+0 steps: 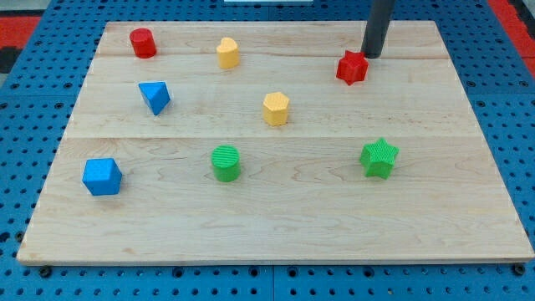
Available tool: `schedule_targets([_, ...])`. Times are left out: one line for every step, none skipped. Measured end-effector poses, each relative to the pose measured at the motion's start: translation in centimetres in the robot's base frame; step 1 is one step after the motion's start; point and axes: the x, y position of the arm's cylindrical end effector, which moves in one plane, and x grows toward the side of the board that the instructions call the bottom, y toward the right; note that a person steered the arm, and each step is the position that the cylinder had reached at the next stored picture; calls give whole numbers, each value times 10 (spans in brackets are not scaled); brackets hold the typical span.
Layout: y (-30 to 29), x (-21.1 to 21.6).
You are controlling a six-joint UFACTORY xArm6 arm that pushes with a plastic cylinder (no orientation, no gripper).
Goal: Push the red star to the top of the board
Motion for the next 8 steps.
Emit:
schedule_targets([12,58])
schedule_targets([8,92])
schedule_targets([25,33])
schedule_targets([27,45])
schedule_targets([-2,103])
schedule_targets([9,72])
schedule_targets([7,35])
schedule_targets([5,88])
